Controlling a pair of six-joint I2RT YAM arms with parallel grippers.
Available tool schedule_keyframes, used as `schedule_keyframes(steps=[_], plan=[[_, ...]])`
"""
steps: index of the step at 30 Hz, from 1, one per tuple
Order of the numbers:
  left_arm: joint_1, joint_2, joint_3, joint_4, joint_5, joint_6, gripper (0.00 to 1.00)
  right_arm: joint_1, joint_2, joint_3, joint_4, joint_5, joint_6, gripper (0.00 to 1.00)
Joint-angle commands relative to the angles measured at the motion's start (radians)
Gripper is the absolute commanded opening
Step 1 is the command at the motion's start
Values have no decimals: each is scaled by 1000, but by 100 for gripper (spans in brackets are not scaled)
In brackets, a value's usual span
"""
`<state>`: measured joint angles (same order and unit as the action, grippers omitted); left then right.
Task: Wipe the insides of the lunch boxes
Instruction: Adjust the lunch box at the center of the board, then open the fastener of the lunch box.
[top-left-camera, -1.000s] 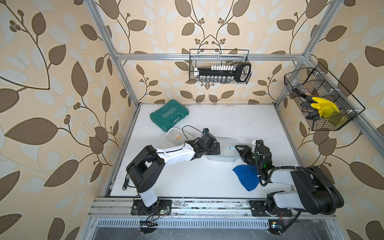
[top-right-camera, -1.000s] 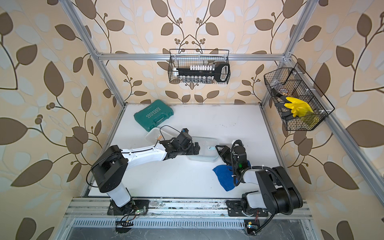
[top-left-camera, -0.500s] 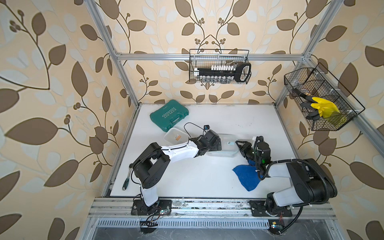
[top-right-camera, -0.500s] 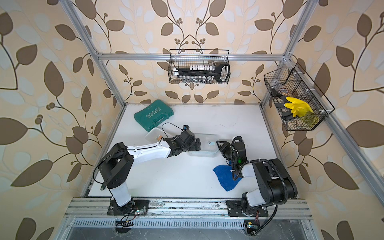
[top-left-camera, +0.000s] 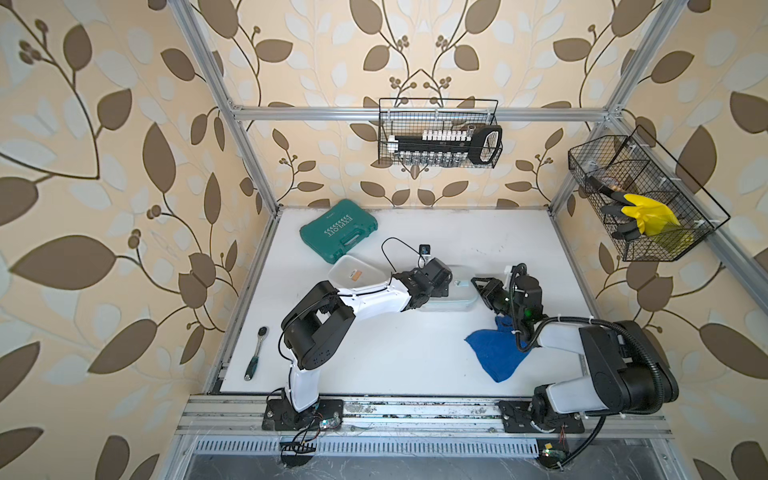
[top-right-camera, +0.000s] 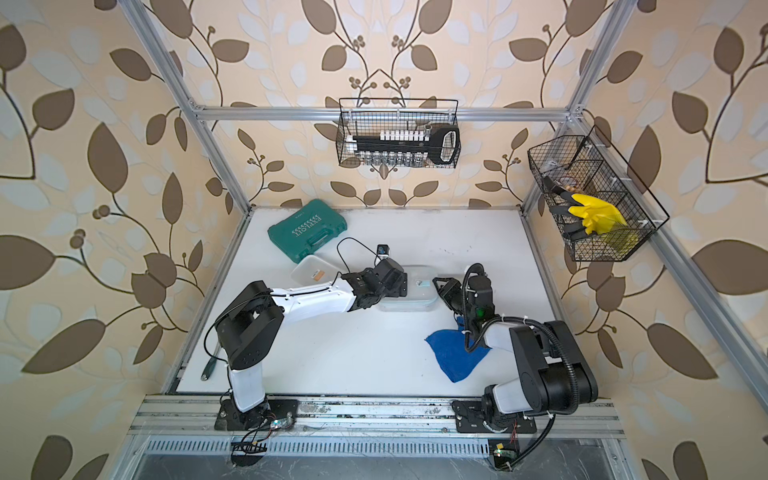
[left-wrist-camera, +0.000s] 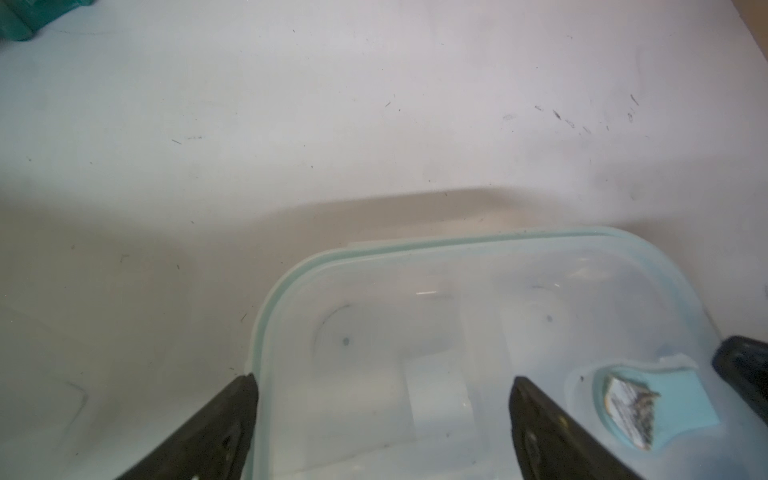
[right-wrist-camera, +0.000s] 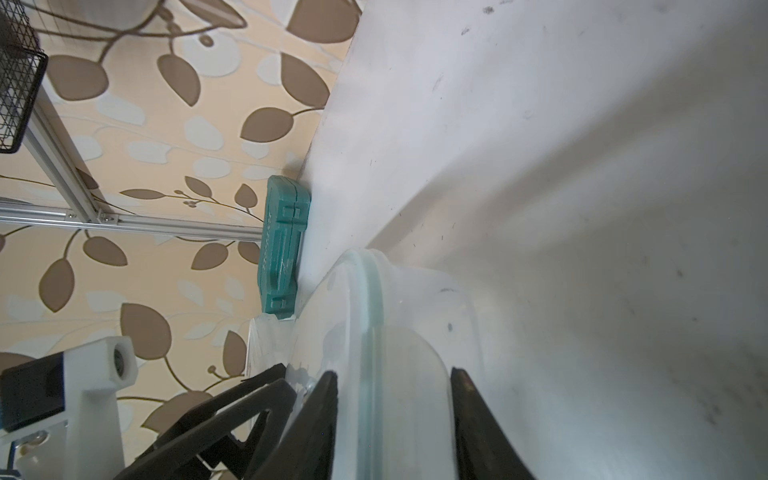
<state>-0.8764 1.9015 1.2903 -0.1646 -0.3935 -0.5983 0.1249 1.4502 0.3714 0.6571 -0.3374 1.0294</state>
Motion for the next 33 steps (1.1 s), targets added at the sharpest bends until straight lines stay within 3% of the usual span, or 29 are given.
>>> schedule_keyframes(steps=[1, 11, 16, 20, 21, 29, 33], plan=[[-60, 90, -11, -144, 58, 90, 94, 11, 26, 17, -194, -48, -108, 0], [-84, 154, 17, -186, 18, 124, 92, 8, 26, 107, -381, -52, -243, 0], [-84, 138, 14, -181, 24, 91, 93, -16, 35, 102, -396, -55, -219, 0], [-84, 54, 7, -177, 25, 79, 97, -36, -13, 63, -354, -60, -167, 63], [-84, 27, 10, -179, 24, 83, 97, -38, -41, 53, -353, -54, -152, 70], [-78, -183, -34, -201, 24, 122, 99, -40, -332, -36, -444, 8, -4, 76], [-72, -257, -104, -168, 9, 154, 99, -34, -426, -142, -383, 9, 140, 76]])
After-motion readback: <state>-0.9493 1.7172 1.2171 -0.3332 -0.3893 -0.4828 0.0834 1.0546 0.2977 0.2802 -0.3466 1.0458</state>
